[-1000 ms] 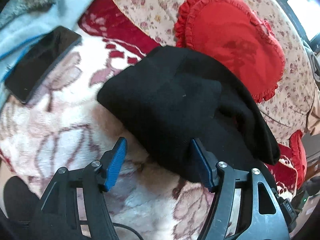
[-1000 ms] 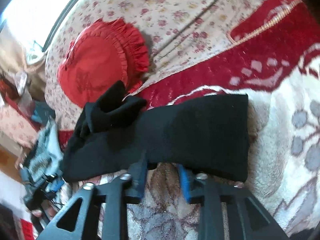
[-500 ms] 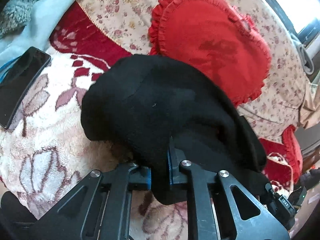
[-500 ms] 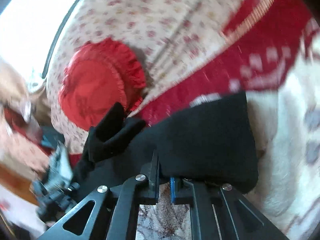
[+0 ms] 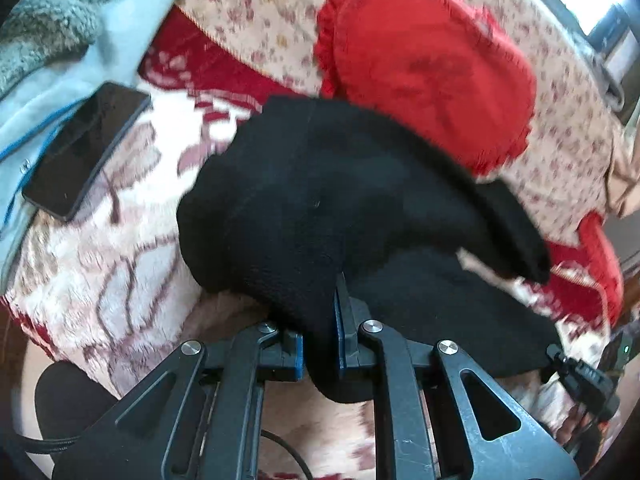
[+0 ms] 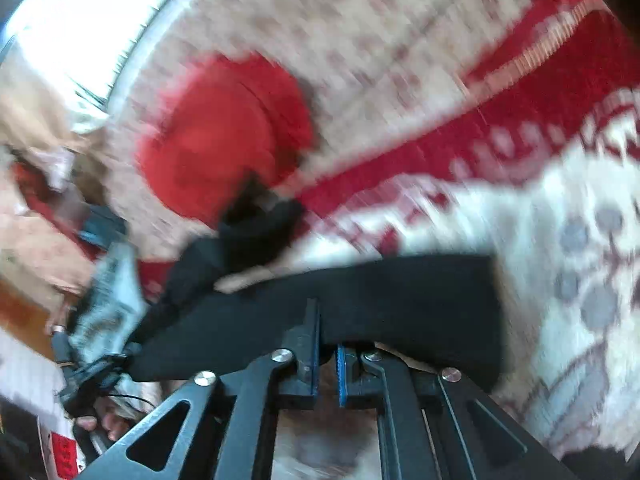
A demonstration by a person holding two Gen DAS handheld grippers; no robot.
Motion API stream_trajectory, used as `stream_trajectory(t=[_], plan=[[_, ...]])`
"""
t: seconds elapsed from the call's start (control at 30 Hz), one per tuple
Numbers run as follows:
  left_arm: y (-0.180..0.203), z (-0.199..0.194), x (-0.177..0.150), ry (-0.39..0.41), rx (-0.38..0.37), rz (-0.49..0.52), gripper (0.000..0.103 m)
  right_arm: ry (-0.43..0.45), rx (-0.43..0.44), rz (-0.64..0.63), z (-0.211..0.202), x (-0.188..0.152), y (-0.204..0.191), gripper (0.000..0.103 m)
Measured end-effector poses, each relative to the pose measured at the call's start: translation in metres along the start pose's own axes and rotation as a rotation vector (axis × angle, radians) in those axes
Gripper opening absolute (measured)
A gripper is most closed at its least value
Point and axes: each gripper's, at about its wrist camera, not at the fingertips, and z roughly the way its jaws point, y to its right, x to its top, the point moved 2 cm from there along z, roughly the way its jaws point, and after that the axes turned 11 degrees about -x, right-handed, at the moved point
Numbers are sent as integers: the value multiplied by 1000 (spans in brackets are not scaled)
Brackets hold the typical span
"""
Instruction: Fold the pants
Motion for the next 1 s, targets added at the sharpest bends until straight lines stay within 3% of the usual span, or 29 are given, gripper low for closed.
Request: stream_trajectory(t=[0.13, 0.2, 0.4, 0.5, 0.57, 0.77, 0.83, 0.97, 1.0], plan=[[-5, -3, -4, -15, 16, 16, 18, -24, -54, -11, 4, -5, 11, 8], [-5, -16, -4, 1, 30, 41, 27, -14, -80, -21, -6, -1, 16, 12], [-5, -51, -1, 66, 99, 89, 29, 72, -246, -49, -39, 14, 29, 16], [-3, -68, 6, 117, 122, 108, 29, 129, -228, -83, -54, 21, 17, 16], [0, -71, 10, 118, 111, 117, 29, 153, -172, -128, -59, 22, 0, 16], [13, -48, 8, 89, 80, 127, 31, 50, 21, -273, -13, 1, -71, 16], [14, -30, 5, 68, 94, 132, 37, 8, 36, -310, 10, -10, -88, 16], [4, 1, 7, 30, 141, 122, 38, -83, -7, -360, 57, -20, -100, 16], [1, 5, 9, 26, 141, 113, 38, -71, -7, -368, 58, -19, -103, 16]])
